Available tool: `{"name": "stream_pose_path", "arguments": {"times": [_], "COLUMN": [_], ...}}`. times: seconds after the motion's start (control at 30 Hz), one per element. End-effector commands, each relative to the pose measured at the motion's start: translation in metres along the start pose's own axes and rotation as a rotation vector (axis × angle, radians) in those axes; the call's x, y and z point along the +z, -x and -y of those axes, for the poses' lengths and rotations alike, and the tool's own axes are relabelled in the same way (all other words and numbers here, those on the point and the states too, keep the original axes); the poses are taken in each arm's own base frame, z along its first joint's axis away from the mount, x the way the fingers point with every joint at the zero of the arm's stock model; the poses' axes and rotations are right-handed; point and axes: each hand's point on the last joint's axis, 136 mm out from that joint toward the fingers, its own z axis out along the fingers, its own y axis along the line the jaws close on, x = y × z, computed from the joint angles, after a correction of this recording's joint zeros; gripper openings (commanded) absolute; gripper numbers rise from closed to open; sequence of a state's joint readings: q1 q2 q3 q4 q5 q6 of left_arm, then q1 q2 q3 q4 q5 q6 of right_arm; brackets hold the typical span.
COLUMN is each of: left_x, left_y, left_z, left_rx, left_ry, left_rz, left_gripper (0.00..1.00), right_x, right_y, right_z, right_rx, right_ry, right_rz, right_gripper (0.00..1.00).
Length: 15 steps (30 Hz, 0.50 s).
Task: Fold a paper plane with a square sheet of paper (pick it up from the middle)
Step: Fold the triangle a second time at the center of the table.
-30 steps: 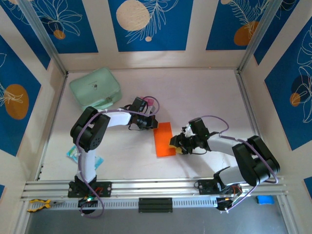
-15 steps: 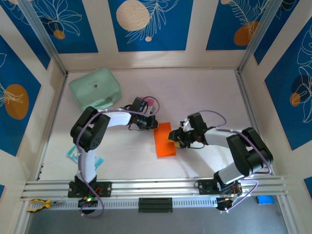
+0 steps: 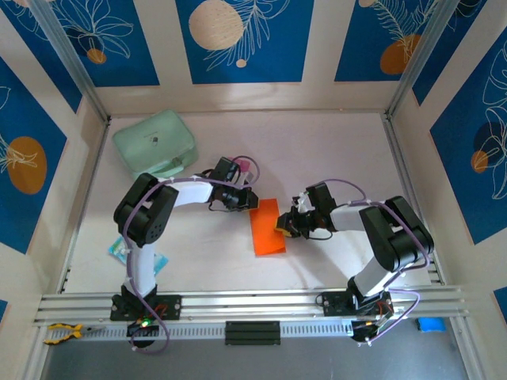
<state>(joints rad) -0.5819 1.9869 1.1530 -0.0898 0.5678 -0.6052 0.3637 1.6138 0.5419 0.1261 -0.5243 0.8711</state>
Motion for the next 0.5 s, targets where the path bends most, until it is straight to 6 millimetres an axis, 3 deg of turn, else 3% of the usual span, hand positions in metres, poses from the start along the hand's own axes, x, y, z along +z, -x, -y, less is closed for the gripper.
{"name": "stream_pose_path", "arguments": {"times": [0.0, 0.23, 0.47], "left_x": [-0.024, -0.053, -0.06], "left_y": [0.008, 0.007, -0.019], "left_z": [0.03, 0.052, 0.064], "left_rx": [0.053, 0.143, 0.263], "left_ry": [-0.041, -0.038, -0.009], "left_rz": [0.048, 0.126, 0.157], "left_gripper": [0.26, 0.34, 0.36], "right_x": [-0.002, -0.014, -0.022], "right_y": [0.006, 0.018, 0.027], "right_z": [-0.006, 0.005, 0.005], "right_rx": [-0.025, 0.025, 0.064], "right_ry": [0.027, -0.058, -0.066], "right_rz": [0.007, 0.1, 0.176], "right_gripper": [0.13, 0.06, 0.05]}}
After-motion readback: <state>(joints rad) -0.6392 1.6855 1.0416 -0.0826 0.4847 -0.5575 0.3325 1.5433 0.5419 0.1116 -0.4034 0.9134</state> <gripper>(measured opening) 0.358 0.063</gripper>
